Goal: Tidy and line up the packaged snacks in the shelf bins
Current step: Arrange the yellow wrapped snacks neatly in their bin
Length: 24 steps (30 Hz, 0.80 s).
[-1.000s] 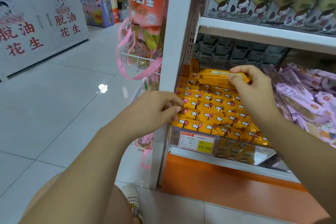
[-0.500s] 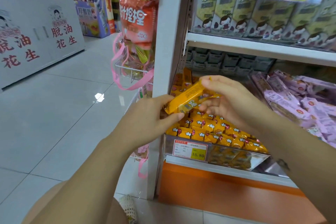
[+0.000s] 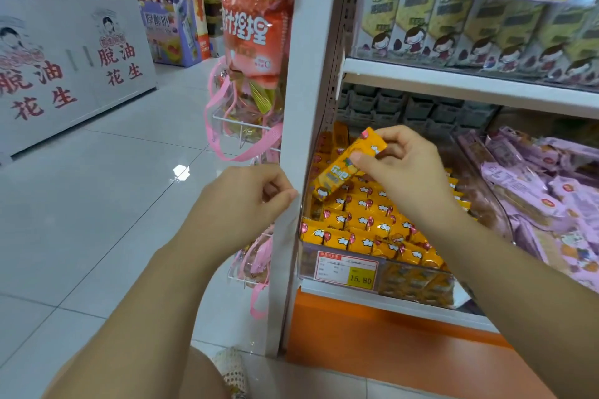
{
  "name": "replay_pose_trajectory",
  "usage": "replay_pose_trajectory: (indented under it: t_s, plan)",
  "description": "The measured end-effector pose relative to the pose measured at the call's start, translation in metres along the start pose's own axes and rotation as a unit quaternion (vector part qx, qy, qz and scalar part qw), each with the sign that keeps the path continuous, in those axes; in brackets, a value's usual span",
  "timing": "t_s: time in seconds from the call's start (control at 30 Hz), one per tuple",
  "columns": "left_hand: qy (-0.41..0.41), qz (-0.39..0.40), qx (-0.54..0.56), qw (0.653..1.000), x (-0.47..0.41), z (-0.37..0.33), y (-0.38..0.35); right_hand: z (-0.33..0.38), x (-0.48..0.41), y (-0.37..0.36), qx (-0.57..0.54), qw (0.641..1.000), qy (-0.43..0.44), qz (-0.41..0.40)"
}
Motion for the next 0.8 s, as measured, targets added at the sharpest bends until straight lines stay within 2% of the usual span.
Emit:
replay_pose_trajectory:
  t_s: [0.1,0.2,0.3,0.37,0.43,0.53,0.63,0.8]
  plan:
    - [0.013,0.007,-0.038,0.999,0.001,0.002,-0.005,-0.002,0.001,-0.018,0.108,0.993,0.008,0.053]
    - [0.044,0.000,-0.089,0.995,0.000,0.010,-0.004,0.004,0.000,-0.031,0.171,0.979,0.033,0.101]
    - [0.079,-0.020,-0.108,0.991,-0.002,0.019,0.000,0.008,0.000,-0.051,0.241,0.949,0.046,0.197]
    - [0.091,-0.012,-0.097,0.991,-0.002,0.023,-0.005,0.007,0.003,-0.064,0.274,0.926,0.056,0.252]
    - [0.096,0.019,-0.091,0.991,-0.001,0.026,-0.018,0.002,0.004,-0.070,0.296,0.915,0.067,0.266]
    - [0.114,0.051,-0.050,0.991,0.001,0.032,-0.030,-0.006,0.006,-0.073,0.306,0.909,0.085,0.269]
    - [0.149,0.061,0.009,0.987,0.001,0.036,-0.034,-0.013,0.014,-0.078,0.322,0.893,0.108,0.294]
    - [0.187,0.062,0.088,0.976,0.003,0.033,-0.049,-0.025,0.026,-0.079,0.300,0.891,0.103,0.325]
Point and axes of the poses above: each hand's wrist, its own x-axis away from the middle knuckle, its own y-axis out of the back of the hand, z = x × y, the point moved 10 cm from there along -x, towards the middle knuckle, and after that the axes turned 5 degrees about y, right-handed, at the moved point
